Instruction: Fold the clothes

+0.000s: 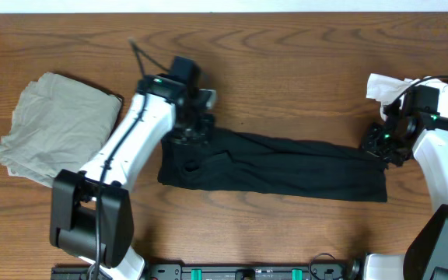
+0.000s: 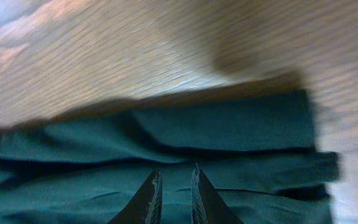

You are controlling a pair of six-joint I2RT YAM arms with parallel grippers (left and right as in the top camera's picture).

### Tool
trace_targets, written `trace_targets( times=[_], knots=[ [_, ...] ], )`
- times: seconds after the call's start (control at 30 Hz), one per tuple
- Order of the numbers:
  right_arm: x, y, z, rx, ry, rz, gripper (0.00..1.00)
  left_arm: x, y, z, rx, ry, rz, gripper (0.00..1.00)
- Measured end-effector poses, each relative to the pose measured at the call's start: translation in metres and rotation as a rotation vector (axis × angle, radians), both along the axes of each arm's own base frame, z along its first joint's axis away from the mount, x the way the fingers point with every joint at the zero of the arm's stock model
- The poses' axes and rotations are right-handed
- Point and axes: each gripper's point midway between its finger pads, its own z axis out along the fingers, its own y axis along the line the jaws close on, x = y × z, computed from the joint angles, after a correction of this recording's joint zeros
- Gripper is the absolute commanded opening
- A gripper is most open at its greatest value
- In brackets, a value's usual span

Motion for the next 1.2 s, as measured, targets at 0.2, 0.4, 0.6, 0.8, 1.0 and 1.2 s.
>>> trace_targets(
  times=[0.2, 0.4, 0.6, 0.8, 1.0, 1.2],
  knots=[
    [-0.015, 0.013, -0.031, 0.039, 0.031, 0.034, 0.13, -0.012, -0.022, -0.009, 0.028, -0.022, -0.065, 0.06],
    [-0.04, 0.009, -0.063, 0.014, 0.113, 0.017, 0.15, -0.019, -0.007, -0.039, 0.084, -0.006, -0.043, 0.06],
    [-0.044, -0.005, -0.065, -0.02, 0.126, -0.02, 0.18, -0.032, 0.016, -0.073, 0.133, 0.038, -0.01, 0.07],
    [-0.046, -0.013, -0.065, -0.029, 0.13, -0.046, 0.18, -0.037, 0.036, -0.097, 0.131, 0.051, 0.05, 0.08],
    [-0.046, -0.013, -0.065, -0.032, 0.131, -0.046, 0.19, -0.035, 0.042, -0.097, 0.074, 0.071, 0.111, 0.08],
    [-0.045, -0.013, -0.065, -0.033, 0.125, -0.047, 0.21, -0.036, 0.058, -0.097, 0.076, 0.11, 0.174, 0.07]
  ],
)
